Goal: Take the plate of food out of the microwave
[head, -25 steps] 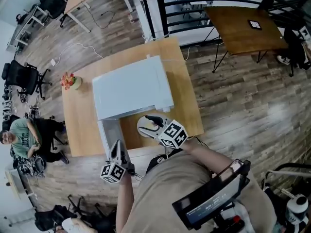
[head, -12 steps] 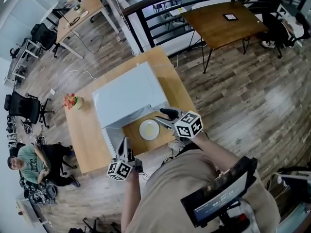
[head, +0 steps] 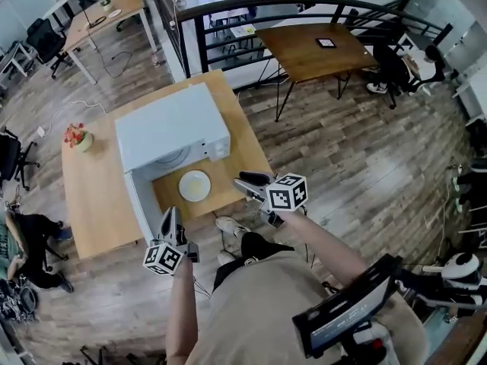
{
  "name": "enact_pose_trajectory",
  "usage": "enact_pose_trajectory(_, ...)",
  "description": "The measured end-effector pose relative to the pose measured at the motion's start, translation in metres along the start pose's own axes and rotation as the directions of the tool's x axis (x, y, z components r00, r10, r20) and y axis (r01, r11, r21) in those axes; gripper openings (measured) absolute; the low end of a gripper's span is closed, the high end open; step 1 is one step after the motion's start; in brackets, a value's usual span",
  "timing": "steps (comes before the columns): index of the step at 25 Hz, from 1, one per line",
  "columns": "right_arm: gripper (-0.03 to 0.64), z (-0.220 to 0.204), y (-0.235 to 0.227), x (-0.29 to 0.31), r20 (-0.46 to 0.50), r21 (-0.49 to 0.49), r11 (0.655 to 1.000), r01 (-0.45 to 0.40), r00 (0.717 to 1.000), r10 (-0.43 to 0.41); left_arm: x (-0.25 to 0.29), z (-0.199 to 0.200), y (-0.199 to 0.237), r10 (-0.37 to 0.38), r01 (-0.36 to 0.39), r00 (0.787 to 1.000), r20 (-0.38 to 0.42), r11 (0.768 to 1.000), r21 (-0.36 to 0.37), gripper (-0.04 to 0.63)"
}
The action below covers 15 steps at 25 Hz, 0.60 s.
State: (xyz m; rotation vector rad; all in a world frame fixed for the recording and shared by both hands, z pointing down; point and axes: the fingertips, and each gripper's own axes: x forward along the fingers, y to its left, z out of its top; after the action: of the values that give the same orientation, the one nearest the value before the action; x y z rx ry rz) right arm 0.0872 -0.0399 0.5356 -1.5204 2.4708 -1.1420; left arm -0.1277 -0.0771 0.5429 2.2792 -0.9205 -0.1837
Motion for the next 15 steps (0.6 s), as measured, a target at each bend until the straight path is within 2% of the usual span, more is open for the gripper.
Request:
enact_pose_trajectory(5, 0.112, -0.048, 0.011, -0.051, 0.019, 0.018, 0.998, 0.055, 0.998, -0.055, -0.039, -0.045, -0.001, -0.013, 0.012, 1.000, -0.023, 1.000, -0.021, 0.003)
enact_pose_trajectory(8, 0.112, -0.053, 0.011, -0.078, 0.056, -0.031, 0.996, 0.080, 0.995, -0.079, -0.051, -0.054, -0.014, -0.013, 0.015, 0.998, -0.060, 1.000, 0.023, 0.003)
enact_pose_trajectory(11, 0.112, -0.054, 0.019, -0.091, 0.102, -0.074, 0.995, 0.067, 0.993, -0.059, -0.059, -0.058, -0.009, 0.038, -0.033, 0.994, -0.104, 0.998, 0.049, 0.003)
enact_pose_trajectory(15, 0.114, -0.058, 0.020, -0.099, 0.104, -0.137, 0.988, 0.066, 0.993, -0.052, -0.071, -0.052, -0.006, 0.108, -0.106, 0.991, -0.080, 0.994, 0.026, 0.003)
